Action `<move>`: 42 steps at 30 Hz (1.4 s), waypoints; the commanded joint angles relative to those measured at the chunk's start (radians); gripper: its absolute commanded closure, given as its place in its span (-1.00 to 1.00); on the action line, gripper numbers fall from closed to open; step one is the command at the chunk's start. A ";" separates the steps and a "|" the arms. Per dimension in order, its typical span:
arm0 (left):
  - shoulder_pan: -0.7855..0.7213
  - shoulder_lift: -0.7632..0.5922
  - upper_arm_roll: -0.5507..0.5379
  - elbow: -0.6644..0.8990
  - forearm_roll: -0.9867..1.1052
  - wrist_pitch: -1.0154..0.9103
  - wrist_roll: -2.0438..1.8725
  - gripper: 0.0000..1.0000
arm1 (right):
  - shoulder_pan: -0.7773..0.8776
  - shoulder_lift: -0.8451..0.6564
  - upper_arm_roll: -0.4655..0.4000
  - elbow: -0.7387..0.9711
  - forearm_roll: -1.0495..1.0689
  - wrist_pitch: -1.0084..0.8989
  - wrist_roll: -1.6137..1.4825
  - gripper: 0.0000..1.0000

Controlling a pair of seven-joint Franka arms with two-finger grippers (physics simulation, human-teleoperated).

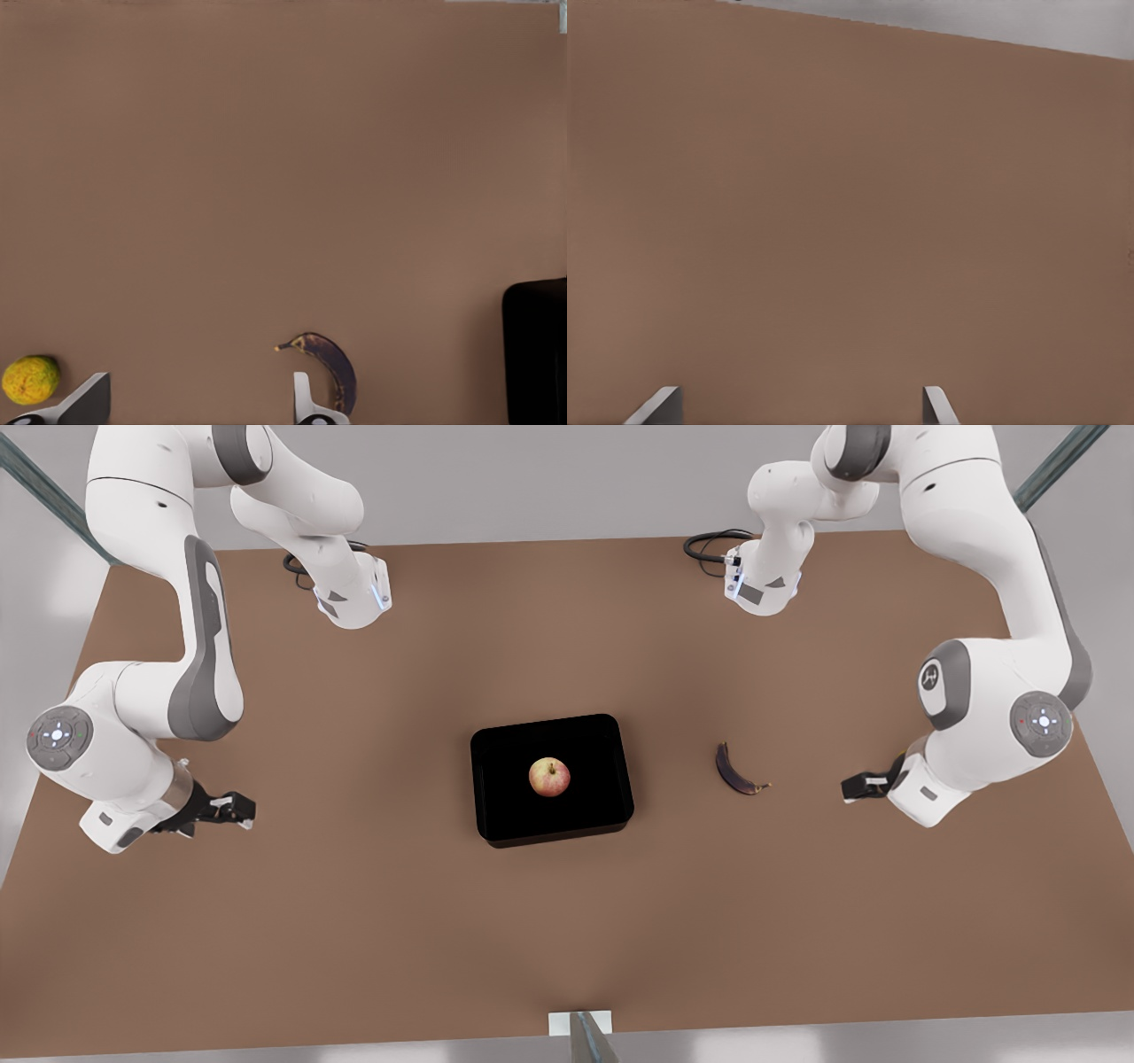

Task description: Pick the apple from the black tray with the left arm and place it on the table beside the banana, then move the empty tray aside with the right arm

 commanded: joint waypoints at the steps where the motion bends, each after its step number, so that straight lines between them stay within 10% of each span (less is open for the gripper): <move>1: -0.002 0.002 0.000 0.002 0.000 0.043 0.022 -1.00 | 0.000 -0.001 0.000 0.001 0.000 0.029 -0.073 -1.00; 7: -0.458 -0.001 -0.051 0.038 -0.002 0.012 -0.596 -1.00 | 0.008 0.160 -0.008 0.062 -0.026 0.057 -0.073 -1.00; 14: -0.719 0.361 -0.059 0.332 0.083 0.168 -1.326 -1.00 | 0.005 0.083 -0.008 0.144 -0.038 -0.018 -0.073 -1.00; 20: -0.757 0.517 -0.043 0.392 0.219 0.398 -1.405 -1.00 | 0.008 0.082 -0.003 0.144 -0.036 -0.035 -0.073 -1.00; 42: -0.809 0.452 -0.043 0.047 0.253 0.598 -1.356 -1.00 | 0.008 0.083 -0.003 0.144 -0.040 -0.035 -0.072 -1.00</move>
